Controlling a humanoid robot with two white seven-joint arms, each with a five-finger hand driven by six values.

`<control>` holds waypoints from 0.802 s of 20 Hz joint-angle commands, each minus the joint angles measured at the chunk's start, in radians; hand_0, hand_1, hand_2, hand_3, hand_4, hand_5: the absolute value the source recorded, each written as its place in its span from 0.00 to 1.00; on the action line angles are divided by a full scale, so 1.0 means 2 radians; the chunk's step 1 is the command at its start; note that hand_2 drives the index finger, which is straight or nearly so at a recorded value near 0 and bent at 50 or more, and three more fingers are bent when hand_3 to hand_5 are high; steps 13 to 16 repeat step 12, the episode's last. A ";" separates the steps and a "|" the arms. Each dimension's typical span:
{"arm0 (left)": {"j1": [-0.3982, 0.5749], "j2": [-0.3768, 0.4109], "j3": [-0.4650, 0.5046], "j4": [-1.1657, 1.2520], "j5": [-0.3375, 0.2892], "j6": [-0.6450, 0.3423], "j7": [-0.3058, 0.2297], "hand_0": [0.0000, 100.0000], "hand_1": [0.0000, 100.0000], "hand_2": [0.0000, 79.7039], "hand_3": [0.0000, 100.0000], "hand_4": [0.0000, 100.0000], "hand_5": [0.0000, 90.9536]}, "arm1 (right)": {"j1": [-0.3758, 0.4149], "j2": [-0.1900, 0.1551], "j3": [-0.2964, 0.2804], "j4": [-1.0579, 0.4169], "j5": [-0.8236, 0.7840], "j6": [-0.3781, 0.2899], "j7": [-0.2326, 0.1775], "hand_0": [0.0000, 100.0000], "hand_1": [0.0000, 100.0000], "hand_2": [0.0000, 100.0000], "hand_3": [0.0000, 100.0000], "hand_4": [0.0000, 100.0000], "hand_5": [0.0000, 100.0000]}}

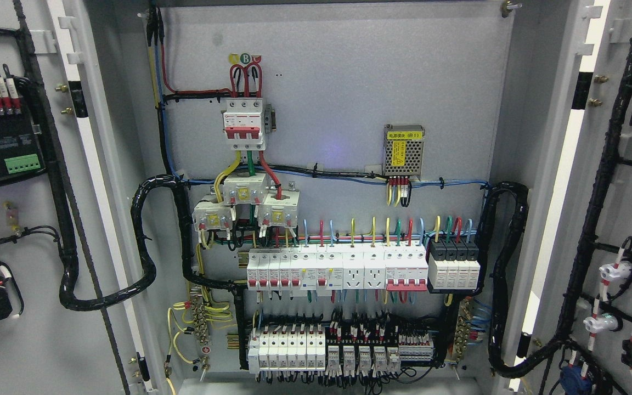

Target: Open door with both hands

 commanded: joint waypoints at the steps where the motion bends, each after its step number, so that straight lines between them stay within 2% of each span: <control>1: -0.001 -0.013 0.002 -0.002 -0.006 0.000 -0.001 0.00 0.00 0.00 0.00 0.03 0.00 | 0.000 0.013 -0.001 0.013 0.012 0.002 -0.001 0.00 0.00 0.00 0.00 0.00 0.00; 16: -0.001 -0.013 0.002 -0.002 -0.006 0.000 0.000 0.00 0.00 0.00 0.00 0.03 0.00 | 0.000 0.013 -0.004 0.014 0.012 0.002 -0.002 0.00 0.00 0.00 0.00 0.00 0.00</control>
